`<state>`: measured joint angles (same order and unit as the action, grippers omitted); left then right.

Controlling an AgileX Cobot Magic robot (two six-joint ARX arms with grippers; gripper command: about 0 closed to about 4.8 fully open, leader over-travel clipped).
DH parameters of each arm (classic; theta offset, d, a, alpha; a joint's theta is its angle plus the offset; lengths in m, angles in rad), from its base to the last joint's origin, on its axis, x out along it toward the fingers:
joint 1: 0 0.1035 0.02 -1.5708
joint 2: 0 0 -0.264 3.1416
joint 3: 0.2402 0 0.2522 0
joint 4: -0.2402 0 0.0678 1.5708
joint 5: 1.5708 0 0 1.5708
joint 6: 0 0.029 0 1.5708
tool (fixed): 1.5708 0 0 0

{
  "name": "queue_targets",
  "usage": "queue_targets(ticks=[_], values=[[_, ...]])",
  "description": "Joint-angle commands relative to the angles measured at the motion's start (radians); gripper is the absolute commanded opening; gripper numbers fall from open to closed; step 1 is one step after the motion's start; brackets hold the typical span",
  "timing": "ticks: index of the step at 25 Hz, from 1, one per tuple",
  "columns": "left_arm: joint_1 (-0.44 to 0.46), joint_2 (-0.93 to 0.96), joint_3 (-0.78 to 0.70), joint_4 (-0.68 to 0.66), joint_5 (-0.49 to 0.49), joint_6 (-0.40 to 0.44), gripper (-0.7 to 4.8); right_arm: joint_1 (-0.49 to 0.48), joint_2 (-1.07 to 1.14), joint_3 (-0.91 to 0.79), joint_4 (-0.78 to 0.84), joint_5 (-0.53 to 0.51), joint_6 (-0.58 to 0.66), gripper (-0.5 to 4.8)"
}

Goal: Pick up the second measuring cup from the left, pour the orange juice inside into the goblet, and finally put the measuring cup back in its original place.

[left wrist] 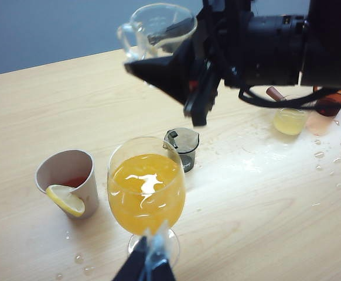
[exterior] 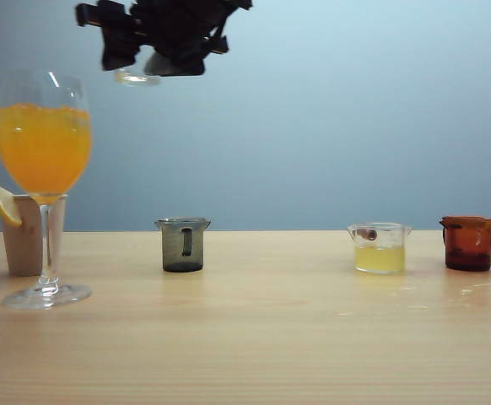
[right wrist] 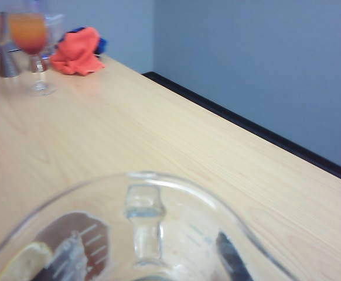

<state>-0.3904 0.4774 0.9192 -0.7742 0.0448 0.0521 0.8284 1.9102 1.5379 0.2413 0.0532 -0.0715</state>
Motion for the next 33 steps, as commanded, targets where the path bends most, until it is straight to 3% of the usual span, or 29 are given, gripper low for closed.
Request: queue_targets(ticks=[1,6,14,17,22,30,33], values=[[0.001,0.0,0.001,0.012,0.001,0.0,-0.03,-0.015,-0.03,0.005,0.006,0.021,-0.006,1.57],[0.001,0.0,0.001,0.012,0.001,0.0,-0.03,-0.068,-0.114,-0.125,0.041,0.039,0.068,1.57],[0.001,0.0,0.001,0.012,0.001,0.0,-0.03,-0.085,-0.263,-0.56,0.377,0.299,0.174,1.57],[0.001,0.0,0.001,0.012,0.001,0.0,-0.03,-0.084,-0.236,-0.643,0.392,0.34,0.36,1.57],[0.001,0.0,0.001,0.012,0.001,0.0,-0.03,-0.069,-0.133,-0.669,0.457,0.455,0.35,1.56],[0.001,0.0,0.001,0.012,0.001,0.0,-0.03,-0.103,0.102,-0.659,0.728,0.495,0.328,1.56],[0.001,0.0,0.001,0.012,0.0,0.0,-0.03,-0.105,0.159,-0.612,0.732,0.515,0.278,1.56]])
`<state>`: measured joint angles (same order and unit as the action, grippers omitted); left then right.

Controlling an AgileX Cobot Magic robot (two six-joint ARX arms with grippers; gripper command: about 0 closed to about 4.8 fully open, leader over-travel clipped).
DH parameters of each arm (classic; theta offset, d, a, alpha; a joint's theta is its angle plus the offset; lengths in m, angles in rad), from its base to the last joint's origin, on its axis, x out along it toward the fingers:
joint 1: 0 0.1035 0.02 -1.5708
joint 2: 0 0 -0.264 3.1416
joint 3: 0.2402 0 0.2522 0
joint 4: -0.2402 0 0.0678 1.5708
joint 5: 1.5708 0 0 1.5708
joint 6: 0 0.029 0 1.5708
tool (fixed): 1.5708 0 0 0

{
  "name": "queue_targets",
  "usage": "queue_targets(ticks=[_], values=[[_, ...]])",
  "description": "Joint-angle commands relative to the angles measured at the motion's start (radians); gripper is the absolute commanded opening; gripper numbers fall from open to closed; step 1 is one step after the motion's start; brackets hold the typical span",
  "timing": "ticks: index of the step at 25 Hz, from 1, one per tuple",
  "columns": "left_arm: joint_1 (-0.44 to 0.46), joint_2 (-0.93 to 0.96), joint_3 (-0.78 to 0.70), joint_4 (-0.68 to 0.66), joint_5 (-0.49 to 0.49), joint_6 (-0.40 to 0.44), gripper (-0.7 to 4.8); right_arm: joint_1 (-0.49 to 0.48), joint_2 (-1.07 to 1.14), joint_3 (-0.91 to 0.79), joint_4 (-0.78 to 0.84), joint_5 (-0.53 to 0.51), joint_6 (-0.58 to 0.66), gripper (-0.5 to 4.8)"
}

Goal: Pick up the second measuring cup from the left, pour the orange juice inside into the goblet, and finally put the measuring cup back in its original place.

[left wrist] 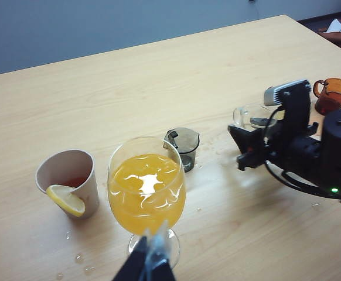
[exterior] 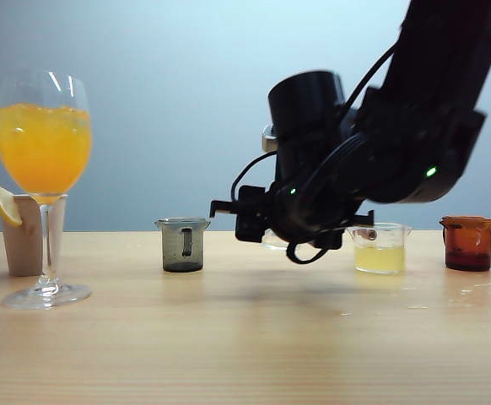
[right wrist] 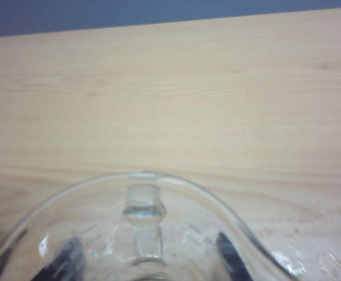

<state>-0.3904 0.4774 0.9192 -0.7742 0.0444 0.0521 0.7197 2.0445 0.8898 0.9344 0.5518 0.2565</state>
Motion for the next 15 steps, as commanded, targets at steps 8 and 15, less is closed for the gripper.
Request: queue_targets(ticks=[8,15], values=[[0.001,0.002,0.001,0.012,-0.113,0.0,-0.03,-0.02,0.084,0.106,0.02,0.006,-0.077,1.56],[0.001,0.002,0.001,0.011,-0.112,0.0,-0.03,-0.02,0.09,0.106,-0.04,-0.011,-0.066,1.56]])
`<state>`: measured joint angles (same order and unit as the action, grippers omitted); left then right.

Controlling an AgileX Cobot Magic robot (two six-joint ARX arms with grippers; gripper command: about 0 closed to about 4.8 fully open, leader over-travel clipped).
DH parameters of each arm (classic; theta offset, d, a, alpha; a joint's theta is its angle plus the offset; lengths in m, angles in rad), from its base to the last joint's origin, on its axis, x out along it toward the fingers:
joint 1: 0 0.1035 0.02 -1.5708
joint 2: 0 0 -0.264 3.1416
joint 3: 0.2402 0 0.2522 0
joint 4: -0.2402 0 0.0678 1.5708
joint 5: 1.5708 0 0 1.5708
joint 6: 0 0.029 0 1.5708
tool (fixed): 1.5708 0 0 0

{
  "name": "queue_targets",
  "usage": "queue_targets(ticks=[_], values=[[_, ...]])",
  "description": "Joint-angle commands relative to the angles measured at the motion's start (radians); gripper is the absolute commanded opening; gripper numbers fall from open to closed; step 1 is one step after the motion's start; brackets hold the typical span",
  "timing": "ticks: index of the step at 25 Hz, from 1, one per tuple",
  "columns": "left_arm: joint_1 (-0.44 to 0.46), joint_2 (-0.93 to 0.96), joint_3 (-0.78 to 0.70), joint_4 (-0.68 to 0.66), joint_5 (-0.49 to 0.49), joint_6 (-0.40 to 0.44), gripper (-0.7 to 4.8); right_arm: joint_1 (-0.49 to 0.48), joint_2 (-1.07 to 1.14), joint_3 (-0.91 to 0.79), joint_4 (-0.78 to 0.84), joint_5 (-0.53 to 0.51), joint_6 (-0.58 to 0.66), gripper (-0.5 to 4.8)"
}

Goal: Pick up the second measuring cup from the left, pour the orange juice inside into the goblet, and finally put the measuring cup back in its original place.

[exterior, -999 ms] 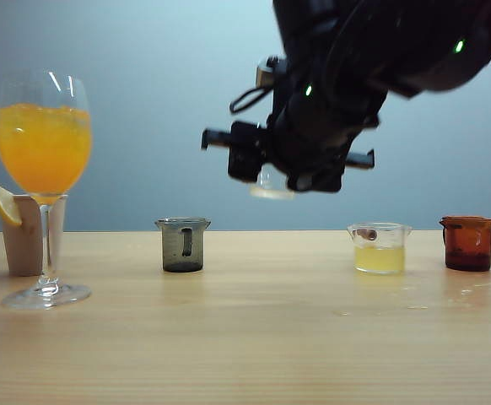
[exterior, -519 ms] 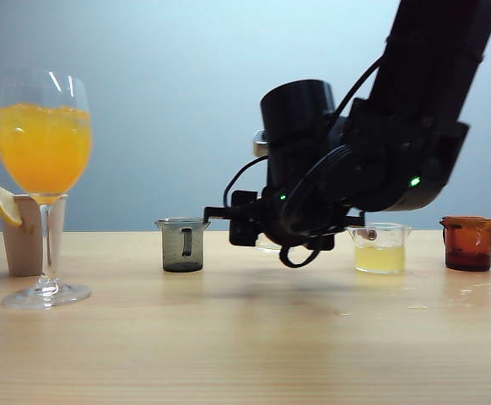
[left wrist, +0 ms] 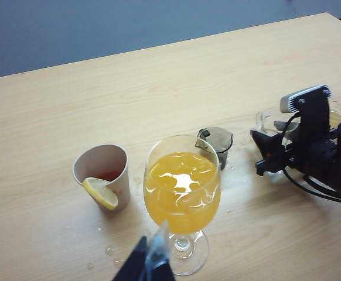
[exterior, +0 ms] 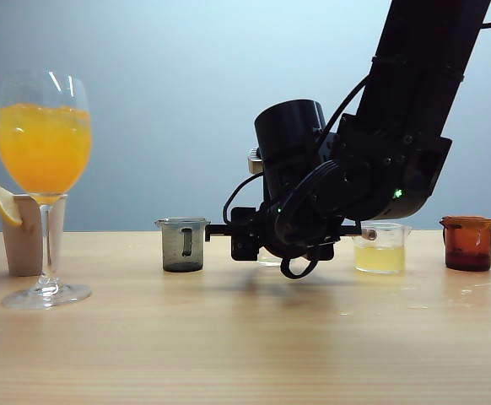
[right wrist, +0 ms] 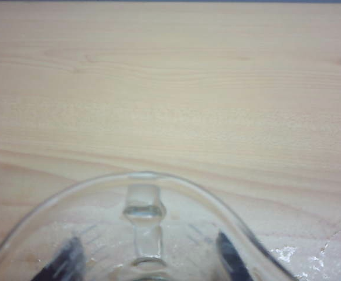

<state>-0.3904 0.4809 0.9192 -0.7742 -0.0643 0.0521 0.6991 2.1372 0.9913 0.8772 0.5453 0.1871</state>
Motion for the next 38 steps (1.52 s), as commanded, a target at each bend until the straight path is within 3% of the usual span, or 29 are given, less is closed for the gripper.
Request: queue_targets(ticks=[1,16,18,19,20,21,38], values=[[0.001,-0.001,0.001,0.012,-0.003,0.0,-0.03,0.001,-0.002,0.005,0.017,-0.005,0.004,1.56],[0.001,-0.001,0.001,0.012,-0.003,0.0,-0.03,-0.021,0.051,0.025,0.094,-0.052,0.004,1.62],[0.001,-0.001,0.001,0.012,-0.003,0.0,-0.03,-0.021,0.051,0.025,0.093,-0.051,0.003,2.16],[0.001,-0.001,0.001,0.012,-0.003,0.0,-0.03,-0.021,0.051,0.025,0.092,-0.049,0.003,3.46],[0.001,-0.001,0.001,0.012,-0.003,0.0,-0.03,-0.021,0.051,0.025,0.092,-0.05,0.003,4.29],[0.001,-0.001,0.001,0.012,-0.003,0.0,-0.03,-0.021,0.051,0.025,0.093,-0.05,0.003,4.79],[0.001,-0.001,0.001,0.012,-0.003,0.0,-0.03,0.006,0.043,0.006,0.092,-0.049,0.004,4.79]])
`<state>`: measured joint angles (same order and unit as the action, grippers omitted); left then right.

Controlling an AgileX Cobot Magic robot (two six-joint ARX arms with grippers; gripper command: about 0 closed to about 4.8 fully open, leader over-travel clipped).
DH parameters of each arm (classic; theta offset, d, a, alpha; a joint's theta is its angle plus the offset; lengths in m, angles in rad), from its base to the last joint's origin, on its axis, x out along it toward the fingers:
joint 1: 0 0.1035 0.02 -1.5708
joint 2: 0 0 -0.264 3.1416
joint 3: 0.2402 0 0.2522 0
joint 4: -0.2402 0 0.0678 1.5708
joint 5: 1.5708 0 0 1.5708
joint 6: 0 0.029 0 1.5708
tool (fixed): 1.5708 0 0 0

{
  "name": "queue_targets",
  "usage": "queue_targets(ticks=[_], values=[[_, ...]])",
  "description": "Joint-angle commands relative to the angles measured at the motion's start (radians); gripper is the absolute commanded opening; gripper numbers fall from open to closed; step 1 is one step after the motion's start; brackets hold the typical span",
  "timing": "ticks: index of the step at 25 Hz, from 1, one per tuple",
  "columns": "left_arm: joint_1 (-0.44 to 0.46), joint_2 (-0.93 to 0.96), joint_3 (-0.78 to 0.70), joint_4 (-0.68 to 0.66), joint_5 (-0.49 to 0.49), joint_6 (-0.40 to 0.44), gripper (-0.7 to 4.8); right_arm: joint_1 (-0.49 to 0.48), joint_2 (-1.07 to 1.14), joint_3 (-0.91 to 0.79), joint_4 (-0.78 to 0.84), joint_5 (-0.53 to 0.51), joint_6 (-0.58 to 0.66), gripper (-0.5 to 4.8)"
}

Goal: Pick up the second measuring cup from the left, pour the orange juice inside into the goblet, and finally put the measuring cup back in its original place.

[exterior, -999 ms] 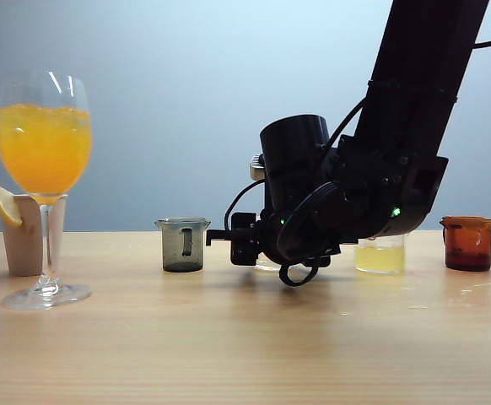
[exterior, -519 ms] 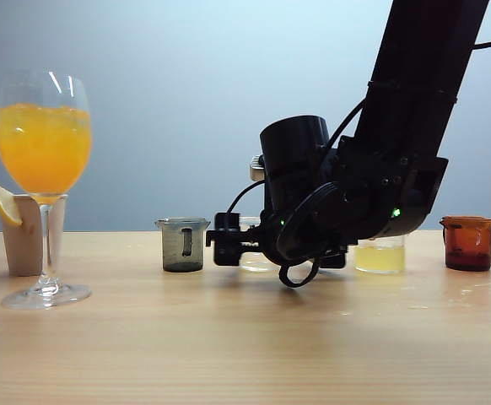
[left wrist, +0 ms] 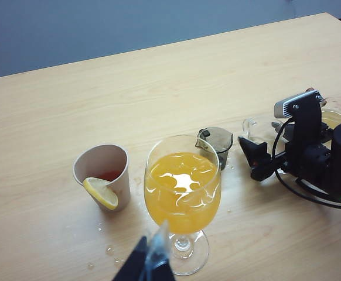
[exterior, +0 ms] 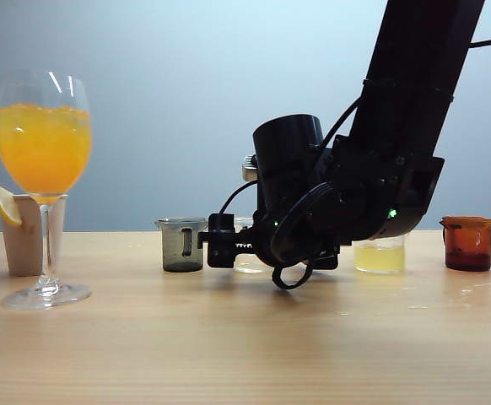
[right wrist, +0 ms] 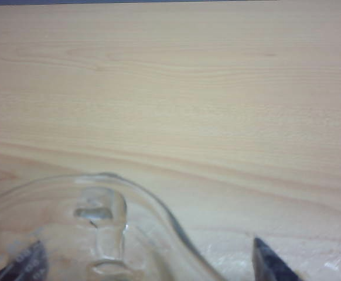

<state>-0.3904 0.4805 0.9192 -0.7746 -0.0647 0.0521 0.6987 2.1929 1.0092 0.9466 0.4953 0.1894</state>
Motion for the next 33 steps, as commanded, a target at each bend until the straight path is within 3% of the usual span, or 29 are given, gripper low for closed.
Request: queue_targets(ticks=[1,19,31,33], values=[[0.001,-0.001,0.001,0.013,-0.003,0.0,-0.03,0.008,-0.016,-0.018,0.023,0.001,0.002,4.79],[0.001,-0.001,0.001,0.012,-0.003,0.0,-0.03,0.019,-0.079,-0.084,0.03,-0.026,0.001,4.61],[0.001,-0.001,0.001,0.012,-0.003,0.0,-0.03,0.064,-0.297,-0.297,0.018,-0.061,0.001,4.6],[0.001,-0.001,0.001,0.013,-0.003,0.0,-0.03,0.072,-0.348,-0.328,0.0,-0.061,0.001,4.19]])
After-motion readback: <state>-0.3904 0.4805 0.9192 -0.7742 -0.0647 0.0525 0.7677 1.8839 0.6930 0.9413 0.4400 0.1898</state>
